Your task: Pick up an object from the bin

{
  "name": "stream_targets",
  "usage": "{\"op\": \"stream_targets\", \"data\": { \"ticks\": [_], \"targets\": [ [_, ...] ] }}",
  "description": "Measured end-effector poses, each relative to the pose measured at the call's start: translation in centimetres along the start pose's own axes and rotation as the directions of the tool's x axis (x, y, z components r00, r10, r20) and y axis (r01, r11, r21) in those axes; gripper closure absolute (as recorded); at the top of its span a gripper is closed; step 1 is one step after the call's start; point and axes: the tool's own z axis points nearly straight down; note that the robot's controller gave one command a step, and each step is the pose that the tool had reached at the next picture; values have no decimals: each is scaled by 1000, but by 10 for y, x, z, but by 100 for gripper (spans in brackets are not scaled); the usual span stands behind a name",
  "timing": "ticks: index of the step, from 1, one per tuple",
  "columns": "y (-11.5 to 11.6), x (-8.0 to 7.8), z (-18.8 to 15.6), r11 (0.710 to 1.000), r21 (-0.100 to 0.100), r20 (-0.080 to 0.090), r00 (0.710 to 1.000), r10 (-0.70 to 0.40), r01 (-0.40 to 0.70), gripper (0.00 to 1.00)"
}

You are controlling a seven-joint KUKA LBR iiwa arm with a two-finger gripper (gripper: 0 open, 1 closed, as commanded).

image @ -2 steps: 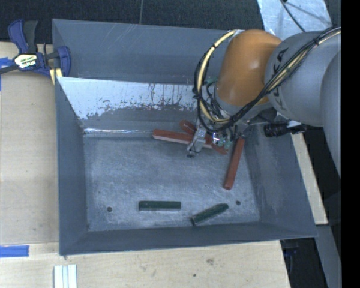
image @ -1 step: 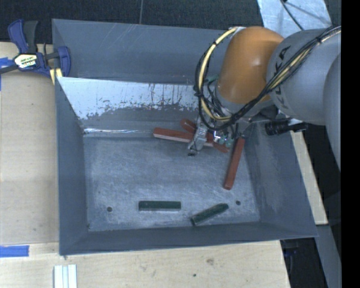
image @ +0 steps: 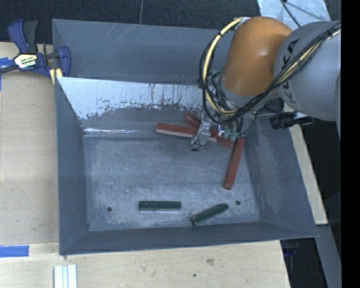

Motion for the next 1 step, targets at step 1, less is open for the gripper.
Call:
{"op": "stream_targets", "data": {
  "ticks": [1],
  "targets": [
    [0,-1,-17,1000,-1,2,1000,-4,4,100]
  ]
}}
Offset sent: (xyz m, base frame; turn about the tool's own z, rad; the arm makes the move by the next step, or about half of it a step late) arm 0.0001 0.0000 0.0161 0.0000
